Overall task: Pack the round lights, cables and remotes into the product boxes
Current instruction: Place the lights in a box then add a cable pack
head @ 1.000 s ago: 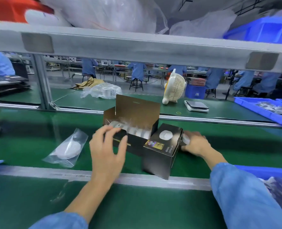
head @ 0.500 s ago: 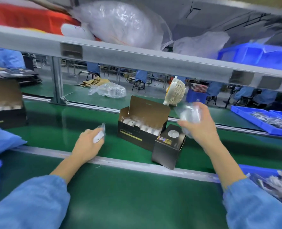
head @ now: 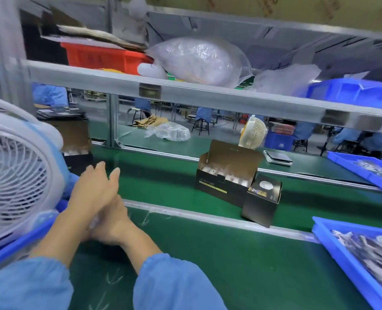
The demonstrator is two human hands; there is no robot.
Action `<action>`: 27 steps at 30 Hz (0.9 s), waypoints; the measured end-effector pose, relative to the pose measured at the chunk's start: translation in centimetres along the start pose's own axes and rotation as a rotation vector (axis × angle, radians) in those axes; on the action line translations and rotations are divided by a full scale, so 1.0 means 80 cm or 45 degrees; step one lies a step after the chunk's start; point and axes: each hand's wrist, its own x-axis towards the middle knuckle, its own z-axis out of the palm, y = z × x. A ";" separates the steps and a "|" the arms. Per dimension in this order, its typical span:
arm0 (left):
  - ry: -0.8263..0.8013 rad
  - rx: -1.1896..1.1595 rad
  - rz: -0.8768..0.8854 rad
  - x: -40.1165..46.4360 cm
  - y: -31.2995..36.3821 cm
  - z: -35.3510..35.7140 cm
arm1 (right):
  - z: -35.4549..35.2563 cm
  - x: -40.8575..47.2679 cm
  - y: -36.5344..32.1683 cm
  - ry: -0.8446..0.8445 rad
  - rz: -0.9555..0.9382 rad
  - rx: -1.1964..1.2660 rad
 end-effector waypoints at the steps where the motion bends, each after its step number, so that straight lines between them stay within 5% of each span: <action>1: 0.017 -0.041 0.094 -0.002 0.006 0.001 | -0.014 0.000 0.007 -0.049 -0.084 0.034; 3: -0.101 0.028 0.208 -0.012 0.009 0.014 | -0.072 -0.004 0.035 -0.171 -0.013 0.215; 5: -0.274 0.408 0.220 -0.027 0.006 0.036 | -0.147 -0.009 0.081 -0.086 0.108 0.179; 8: -0.214 0.646 0.254 -0.030 -0.001 0.052 | -0.251 -0.008 0.169 0.419 0.395 -0.660; 10: -0.092 0.607 0.277 -0.021 -0.009 0.057 | -0.290 -0.022 0.222 0.410 0.703 -1.136; 12: 0.017 0.605 0.331 -0.014 -0.019 0.065 | -0.306 -0.035 0.260 0.277 0.840 -1.261; 20: 0.209 0.388 0.581 -0.021 -0.023 0.083 | -0.307 -0.025 0.261 0.151 0.484 -1.272; 27: -0.149 0.022 0.492 -0.063 0.014 0.127 | -0.237 -0.055 0.164 -0.012 -0.012 -1.317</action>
